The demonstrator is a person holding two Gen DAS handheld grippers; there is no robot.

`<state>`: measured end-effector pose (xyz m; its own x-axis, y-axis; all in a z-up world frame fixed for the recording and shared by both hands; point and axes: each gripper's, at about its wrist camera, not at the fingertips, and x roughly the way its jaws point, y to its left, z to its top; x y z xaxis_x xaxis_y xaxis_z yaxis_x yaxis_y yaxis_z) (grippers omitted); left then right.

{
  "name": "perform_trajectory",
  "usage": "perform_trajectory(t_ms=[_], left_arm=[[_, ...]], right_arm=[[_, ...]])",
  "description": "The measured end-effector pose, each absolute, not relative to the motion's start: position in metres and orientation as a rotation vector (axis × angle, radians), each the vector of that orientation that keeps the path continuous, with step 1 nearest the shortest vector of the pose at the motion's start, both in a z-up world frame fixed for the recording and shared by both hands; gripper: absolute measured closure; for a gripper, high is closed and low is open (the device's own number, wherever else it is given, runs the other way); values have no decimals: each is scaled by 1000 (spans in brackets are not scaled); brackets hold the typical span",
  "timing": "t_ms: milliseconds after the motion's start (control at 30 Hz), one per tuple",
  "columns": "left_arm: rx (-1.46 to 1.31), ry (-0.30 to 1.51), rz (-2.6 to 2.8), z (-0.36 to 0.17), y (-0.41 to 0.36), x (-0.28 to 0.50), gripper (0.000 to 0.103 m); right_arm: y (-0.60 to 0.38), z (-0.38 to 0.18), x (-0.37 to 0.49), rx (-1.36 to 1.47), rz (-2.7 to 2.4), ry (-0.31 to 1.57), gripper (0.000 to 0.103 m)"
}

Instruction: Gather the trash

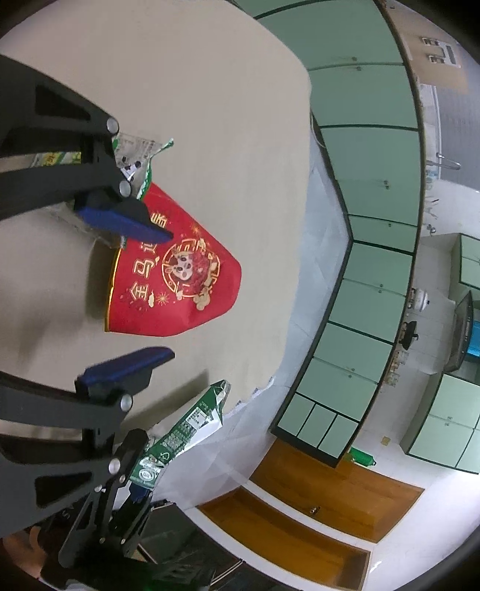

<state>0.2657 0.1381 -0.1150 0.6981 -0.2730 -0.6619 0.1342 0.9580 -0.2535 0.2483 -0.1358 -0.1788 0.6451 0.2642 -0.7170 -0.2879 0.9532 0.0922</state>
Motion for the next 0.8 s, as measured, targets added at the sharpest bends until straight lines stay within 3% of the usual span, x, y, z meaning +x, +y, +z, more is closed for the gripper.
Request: perform_trajectory(t_ms=[433,800], left_arm=[[-151,761,-187,-108,144,242,31],[-210,803,-193,-109,150,265,28]], right_arm=[[-137,-182,249,-17,312,820,61],[-133,-185,248,-17,324,822,61]])
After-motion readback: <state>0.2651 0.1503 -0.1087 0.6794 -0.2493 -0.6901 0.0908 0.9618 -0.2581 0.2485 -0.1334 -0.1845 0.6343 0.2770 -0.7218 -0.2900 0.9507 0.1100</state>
